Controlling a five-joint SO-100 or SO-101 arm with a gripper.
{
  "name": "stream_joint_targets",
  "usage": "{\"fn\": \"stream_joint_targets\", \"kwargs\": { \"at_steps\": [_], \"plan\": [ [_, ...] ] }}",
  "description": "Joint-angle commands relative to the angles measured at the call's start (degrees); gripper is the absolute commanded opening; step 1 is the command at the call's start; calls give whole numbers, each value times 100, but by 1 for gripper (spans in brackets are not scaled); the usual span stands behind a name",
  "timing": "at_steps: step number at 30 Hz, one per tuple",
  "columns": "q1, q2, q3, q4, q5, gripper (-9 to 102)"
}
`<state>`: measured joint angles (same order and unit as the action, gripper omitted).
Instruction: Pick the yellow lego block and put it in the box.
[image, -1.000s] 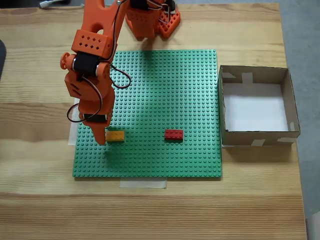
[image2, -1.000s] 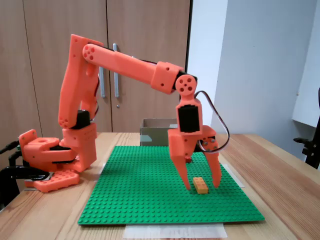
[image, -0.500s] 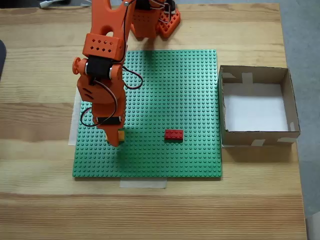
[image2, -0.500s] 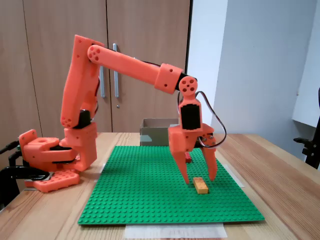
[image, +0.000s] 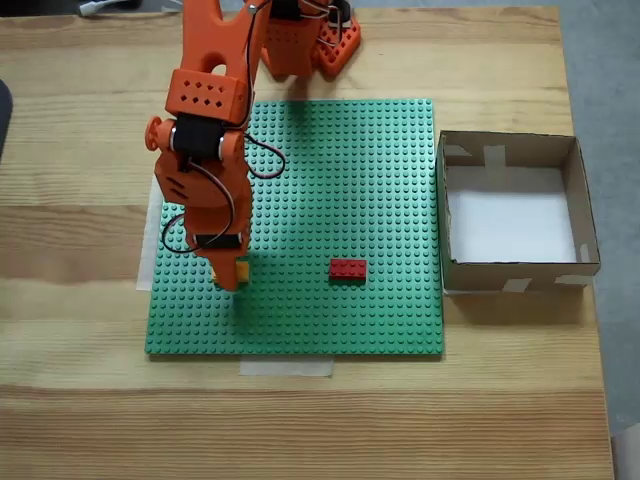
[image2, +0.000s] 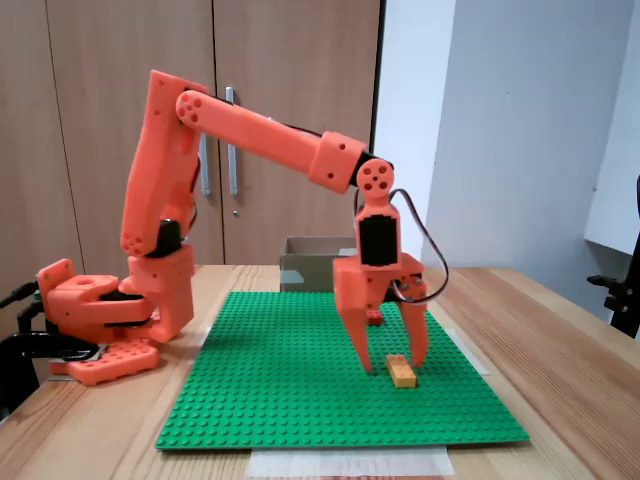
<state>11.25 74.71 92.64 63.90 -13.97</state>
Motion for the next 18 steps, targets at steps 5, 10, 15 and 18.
{"fn": "stream_joint_targets", "kwargs": {
  "at_steps": [5, 10, 15, 18],
  "plan": [
    [35, -35, 44, -105, 88, 24],
    [53, -88, 26, -123, 97, 23],
    [62, -123, 18, -132, 26, 19],
    [70, -141, 18, -141, 18, 18]
  ]
}}
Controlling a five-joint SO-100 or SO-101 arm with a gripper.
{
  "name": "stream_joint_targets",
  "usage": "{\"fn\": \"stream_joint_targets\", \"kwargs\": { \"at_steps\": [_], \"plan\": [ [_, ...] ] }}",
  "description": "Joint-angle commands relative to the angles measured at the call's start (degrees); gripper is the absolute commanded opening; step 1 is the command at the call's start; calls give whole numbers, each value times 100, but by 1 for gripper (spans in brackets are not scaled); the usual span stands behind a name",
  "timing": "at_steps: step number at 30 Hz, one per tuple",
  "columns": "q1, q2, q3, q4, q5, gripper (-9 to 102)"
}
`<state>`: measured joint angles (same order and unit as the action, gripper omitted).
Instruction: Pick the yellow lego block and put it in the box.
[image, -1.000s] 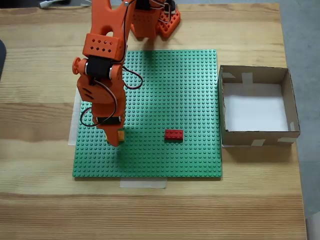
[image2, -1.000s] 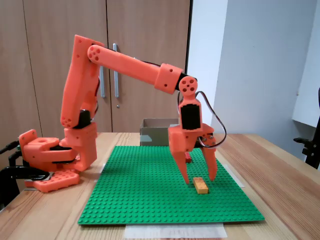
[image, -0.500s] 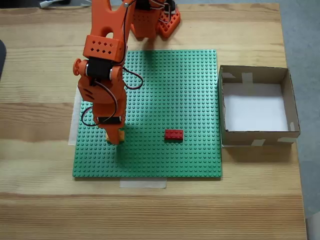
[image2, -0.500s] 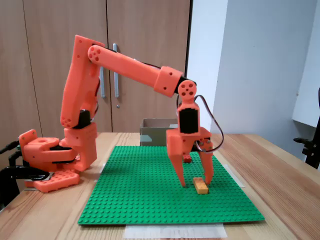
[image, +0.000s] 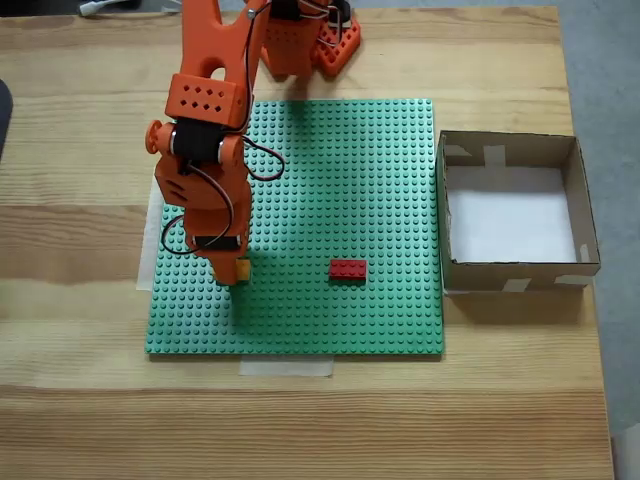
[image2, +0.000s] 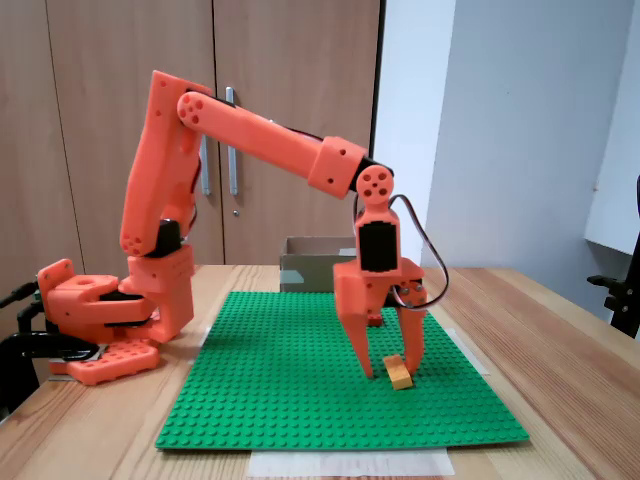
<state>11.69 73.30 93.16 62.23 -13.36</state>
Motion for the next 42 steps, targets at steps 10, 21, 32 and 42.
{"fn": "stream_joint_targets", "kwargs": {
  "at_steps": [10, 21, 32, 42],
  "plan": [
    [53, -9, -123, -26, -70, -1],
    [211, 1134, 378, 105, -176, -1],
    [448, 3226, 1758, 448, -431, -1],
    [-554, 5687, 3023, 1169, -316, -1]
  ]
}}
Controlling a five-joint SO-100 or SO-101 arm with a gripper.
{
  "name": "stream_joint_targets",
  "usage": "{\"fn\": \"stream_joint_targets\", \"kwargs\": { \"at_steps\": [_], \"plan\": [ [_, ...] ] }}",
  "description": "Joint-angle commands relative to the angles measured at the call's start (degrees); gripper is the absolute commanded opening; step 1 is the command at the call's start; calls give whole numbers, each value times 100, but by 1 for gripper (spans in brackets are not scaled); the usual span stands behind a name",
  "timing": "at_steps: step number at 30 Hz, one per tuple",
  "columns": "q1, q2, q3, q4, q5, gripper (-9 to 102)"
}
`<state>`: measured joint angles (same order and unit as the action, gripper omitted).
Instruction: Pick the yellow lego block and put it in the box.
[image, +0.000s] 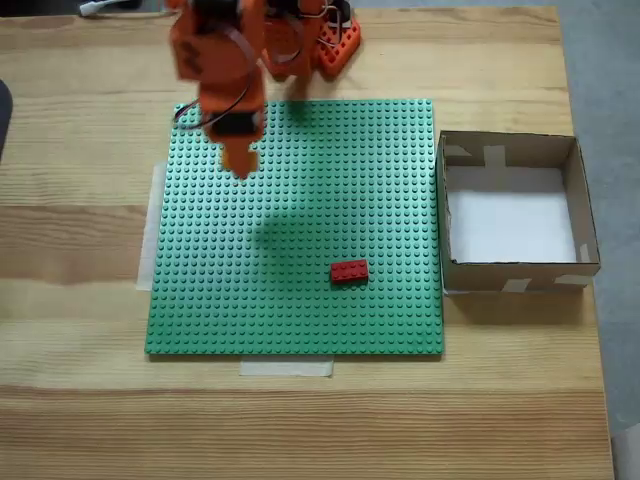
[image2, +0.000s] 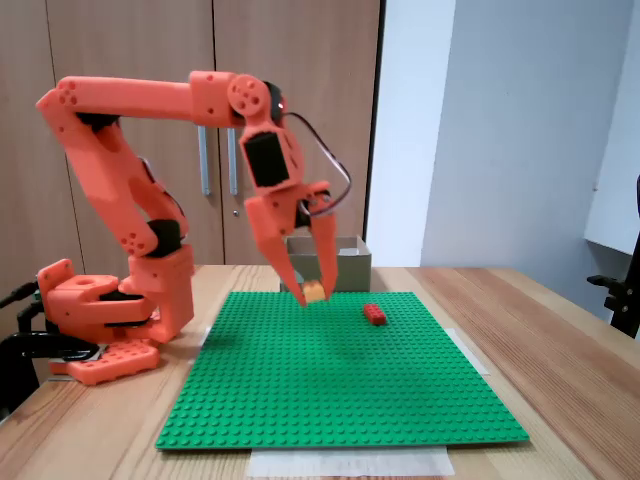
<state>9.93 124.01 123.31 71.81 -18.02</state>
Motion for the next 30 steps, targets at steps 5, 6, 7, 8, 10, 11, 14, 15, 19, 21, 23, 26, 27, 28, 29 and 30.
{"fn": "stream_joint_targets", "kwargs": {
  "at_steps": [5, 6, 7, 8, 10, 11, 14, 15, 19, 21, 23, 26, 27, 28, 29, 30],
  "plan": [
    [-1564, 967, -334, 571, 756, -1],
    [-1802, 967, -448, 571, 861, -1],
    [-2048, 967, -554, 562, 949, -1],
    [-2276, 958, -659, 527, 1020, -1],
    [-2689, 923, -896, 448, 1099, -1],
    [-2892, 896, -1028, 422, 1125, -1],
    [-3419, 896, -1336, 202, 1230, -1],
    [-3586, 896, -1424, 114, 1230, -1],
    [-4140, 659, -1731, -237, 1274, -1],
    [-4315, 404, -1881, -325, 1318, -1],
    [-4500, 35, -2162, -325, 1406, -1],
    [-4755, -677, -2769, -220, 1521, -1],
    [-4834, -940, -3015, -158, 1564, -1],
    [-4922, -1213, -3270, -70, 1564, -1],
    [-5001, -1477, -3516, 18, 1573, -1],
    [-5080, -1740, -3779, 105, 1600, -1]
  ]
}}
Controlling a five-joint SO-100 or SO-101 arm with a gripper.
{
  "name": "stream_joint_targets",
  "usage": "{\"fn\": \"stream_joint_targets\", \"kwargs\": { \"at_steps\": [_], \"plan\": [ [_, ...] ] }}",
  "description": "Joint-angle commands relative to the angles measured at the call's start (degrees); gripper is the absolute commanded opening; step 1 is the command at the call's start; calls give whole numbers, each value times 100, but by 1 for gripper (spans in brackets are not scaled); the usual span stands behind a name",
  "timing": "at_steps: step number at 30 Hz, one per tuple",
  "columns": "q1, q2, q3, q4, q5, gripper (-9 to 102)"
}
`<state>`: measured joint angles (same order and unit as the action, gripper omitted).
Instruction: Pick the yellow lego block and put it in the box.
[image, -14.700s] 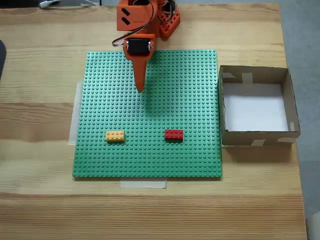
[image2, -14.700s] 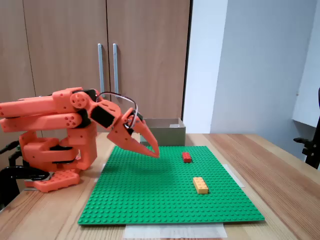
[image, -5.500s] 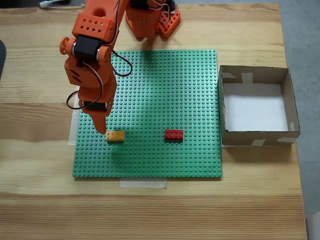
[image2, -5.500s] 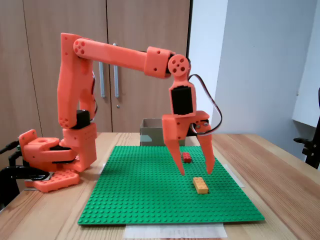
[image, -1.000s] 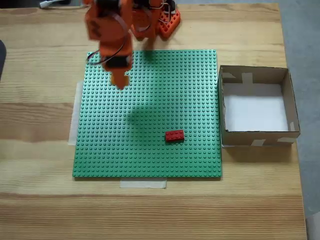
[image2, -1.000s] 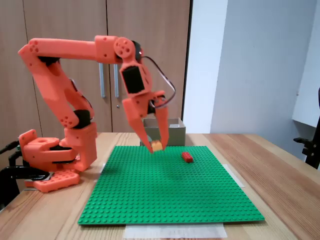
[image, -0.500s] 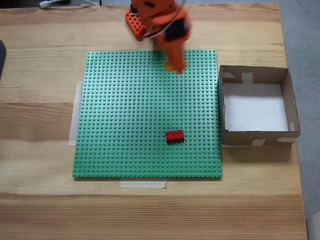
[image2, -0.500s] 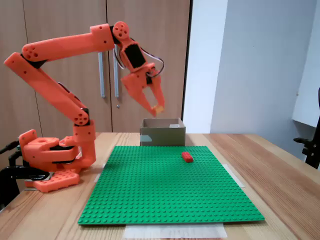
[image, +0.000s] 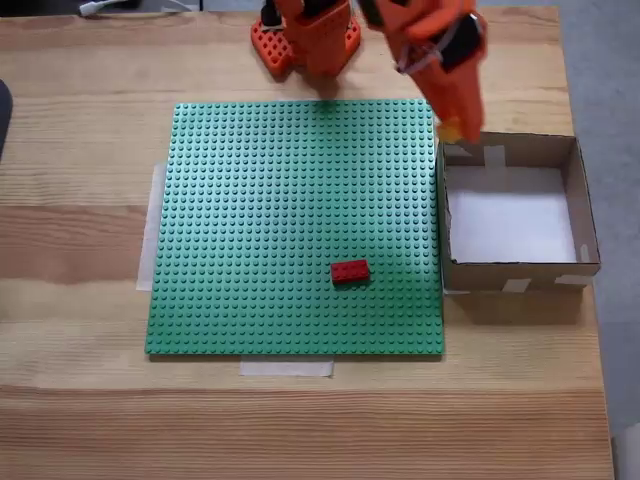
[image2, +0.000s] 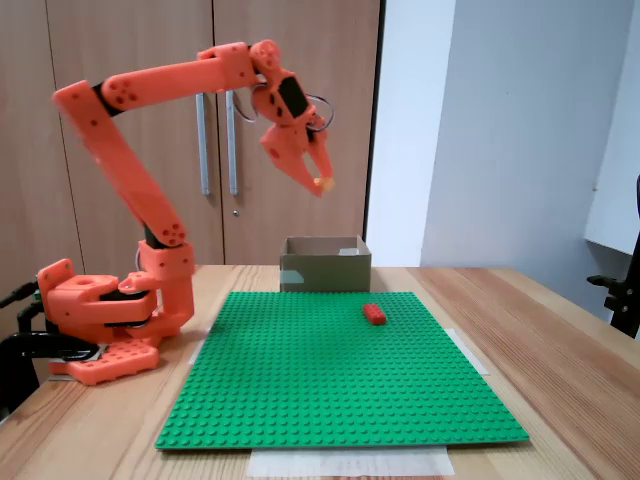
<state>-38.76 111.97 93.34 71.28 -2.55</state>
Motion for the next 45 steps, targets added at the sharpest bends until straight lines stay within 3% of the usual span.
{"fn": "stream_joint_targets", "kwargs": {
  "at_steps": [1, 12, 33, 45],
  "plan": [
    [-281, -791, -1020, 255, 44, -1],
    [-721, -2795, -1907, 343, -132, -1],
    [-703, -4799, -2109, -905, -97, -1],
    [-729, -5001, -2171, -773, -193, 13]
  ]
}}
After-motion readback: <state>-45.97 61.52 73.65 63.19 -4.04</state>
